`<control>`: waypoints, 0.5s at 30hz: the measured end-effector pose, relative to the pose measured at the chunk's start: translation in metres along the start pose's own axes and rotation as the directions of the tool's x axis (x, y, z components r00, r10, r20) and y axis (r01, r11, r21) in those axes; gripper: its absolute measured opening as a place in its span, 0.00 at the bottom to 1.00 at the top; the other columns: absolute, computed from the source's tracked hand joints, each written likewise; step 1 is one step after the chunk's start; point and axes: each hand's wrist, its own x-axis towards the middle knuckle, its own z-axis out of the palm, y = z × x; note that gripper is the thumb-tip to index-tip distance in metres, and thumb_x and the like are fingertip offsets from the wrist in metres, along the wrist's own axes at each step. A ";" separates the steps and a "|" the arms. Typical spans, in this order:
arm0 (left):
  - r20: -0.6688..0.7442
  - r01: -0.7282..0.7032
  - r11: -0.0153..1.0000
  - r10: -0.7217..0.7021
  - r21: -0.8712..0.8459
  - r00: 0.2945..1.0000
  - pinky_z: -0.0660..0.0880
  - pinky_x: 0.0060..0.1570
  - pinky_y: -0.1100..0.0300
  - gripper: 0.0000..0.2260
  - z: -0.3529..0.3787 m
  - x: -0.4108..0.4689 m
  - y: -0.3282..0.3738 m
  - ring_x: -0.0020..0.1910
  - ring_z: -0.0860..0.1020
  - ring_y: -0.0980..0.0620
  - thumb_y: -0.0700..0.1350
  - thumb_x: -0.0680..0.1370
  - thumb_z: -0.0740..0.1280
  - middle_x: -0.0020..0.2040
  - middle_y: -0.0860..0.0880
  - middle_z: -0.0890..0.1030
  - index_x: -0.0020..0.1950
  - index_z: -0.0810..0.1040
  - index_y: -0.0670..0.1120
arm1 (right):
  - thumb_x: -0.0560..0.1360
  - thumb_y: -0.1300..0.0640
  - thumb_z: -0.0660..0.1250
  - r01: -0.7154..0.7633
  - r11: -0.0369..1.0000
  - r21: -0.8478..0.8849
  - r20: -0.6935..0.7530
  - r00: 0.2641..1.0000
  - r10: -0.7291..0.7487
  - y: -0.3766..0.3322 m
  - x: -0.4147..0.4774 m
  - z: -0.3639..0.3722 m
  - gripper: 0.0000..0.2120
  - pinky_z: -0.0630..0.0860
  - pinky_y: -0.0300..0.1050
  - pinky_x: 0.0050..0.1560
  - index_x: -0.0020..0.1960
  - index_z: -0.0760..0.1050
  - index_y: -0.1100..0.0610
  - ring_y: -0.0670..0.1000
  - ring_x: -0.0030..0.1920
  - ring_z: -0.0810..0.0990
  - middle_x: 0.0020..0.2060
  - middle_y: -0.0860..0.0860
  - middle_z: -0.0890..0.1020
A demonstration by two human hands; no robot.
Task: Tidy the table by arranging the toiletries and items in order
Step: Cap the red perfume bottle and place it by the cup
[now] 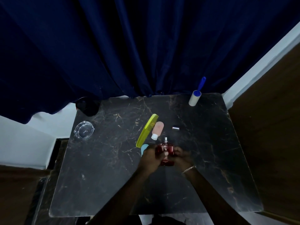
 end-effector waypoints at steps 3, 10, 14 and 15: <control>0.040 0.085 0.958 -0.077 -0.272 0.996 0.81 0.62 0.44 0.17 -0.002 0.003 0.008 0.57 0.85 0.50 0.51 0.76 0.76 0.55 0.50 0.87 0.63 0.81 0.48 | 0.64 0.76 0.75 0.072 0.997 0.029 0.083 0.994 -0.074 -0.007 0.003 -0.003 0.19 0.79 0.47 0.48 0.50 0.78 0.61 0.53 0.47 0.81 0.44 0.57 0.85; 0.000 0.096 0.864 -0.111 -0.495 0.994 0.84 0.55 0.45 0.17 -0.024 0.003 0.021 0.57 0.85 0.43 0.45 0.77 0.76 0.56 0.46 0.87 0.64 0.80 0.47 | 0.74 0.74 0.66 0.044 0.993 0.109 0.358 0.930 -0.080 -0.042 0.025 -0.012 0.14 0.82 0.44 0.47 0.57 0.78 0.62 0.52 0.46 0.85 0.49 0.58 0.84; -0.030 0.092 0.879 -0.120 -0.468 0.992 0.83 0.58 0.44 0.17 -0.044 0.002 0.019 0.57 0.85 0.45 0.45 0.78 0.75 0.59 0.46 0.85 0.65 0.78 0.48 | 0.74 0.72 0.66 0.223 0.927 -0.303 0.100 0.974 -0.202 -0.073 0.056 -0.019 0.12 0.78 0.45 0.49 0.55 0.80 0.62 0.56 0.51 0.82 0.50 0.57 0.84; -0.034 0.093 0.880 -0.123 -0.466 0.992 0.83 0.57 0.45 0.15 -0.048 0.001 0.018 0.56 0.85 0.47 0.46 0.78 0.74 0.59 0.47 0.85 0.64 0.78 0.51 | 0.74 0.69 0.67 0.254 0.831 -0.495 0.036 0.961 -0.273 -0.078 0.063 -0.020 0.13 0.76 0.45 0.56 0.58 0.80 0.62 0.57 0.56 0.81 0.54 0.58 0.84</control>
